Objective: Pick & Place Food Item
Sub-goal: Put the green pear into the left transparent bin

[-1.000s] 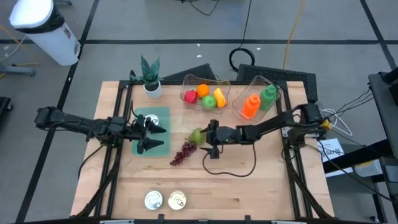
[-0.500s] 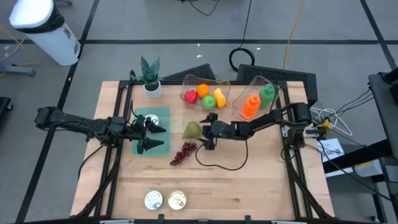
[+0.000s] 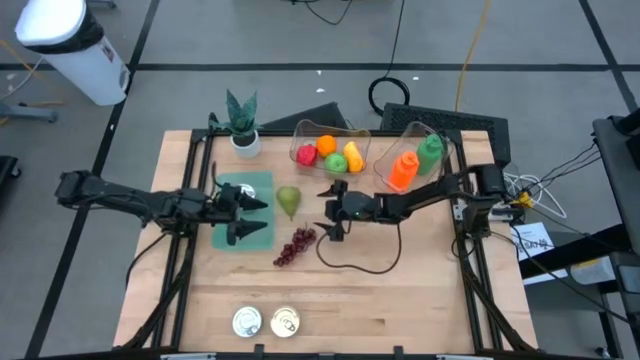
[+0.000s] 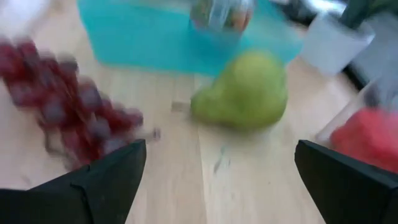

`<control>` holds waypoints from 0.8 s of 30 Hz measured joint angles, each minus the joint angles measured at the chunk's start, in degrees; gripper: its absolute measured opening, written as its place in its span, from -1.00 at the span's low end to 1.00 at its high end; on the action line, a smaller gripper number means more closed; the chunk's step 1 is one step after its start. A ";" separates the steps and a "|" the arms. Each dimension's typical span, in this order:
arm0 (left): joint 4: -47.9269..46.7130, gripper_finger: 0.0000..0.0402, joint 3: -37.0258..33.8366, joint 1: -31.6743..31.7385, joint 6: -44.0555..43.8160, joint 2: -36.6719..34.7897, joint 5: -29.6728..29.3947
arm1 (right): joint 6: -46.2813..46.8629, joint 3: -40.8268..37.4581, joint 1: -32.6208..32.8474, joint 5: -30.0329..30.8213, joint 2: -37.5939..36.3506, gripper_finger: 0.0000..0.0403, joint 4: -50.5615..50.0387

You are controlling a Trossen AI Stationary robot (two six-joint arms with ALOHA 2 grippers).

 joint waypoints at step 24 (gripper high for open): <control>-44.71 0.80 42.54 8.06 -11.57 45.91 -9.91 | -0.02 0.02 4.48 13.48 -25.31 0.96 -22.10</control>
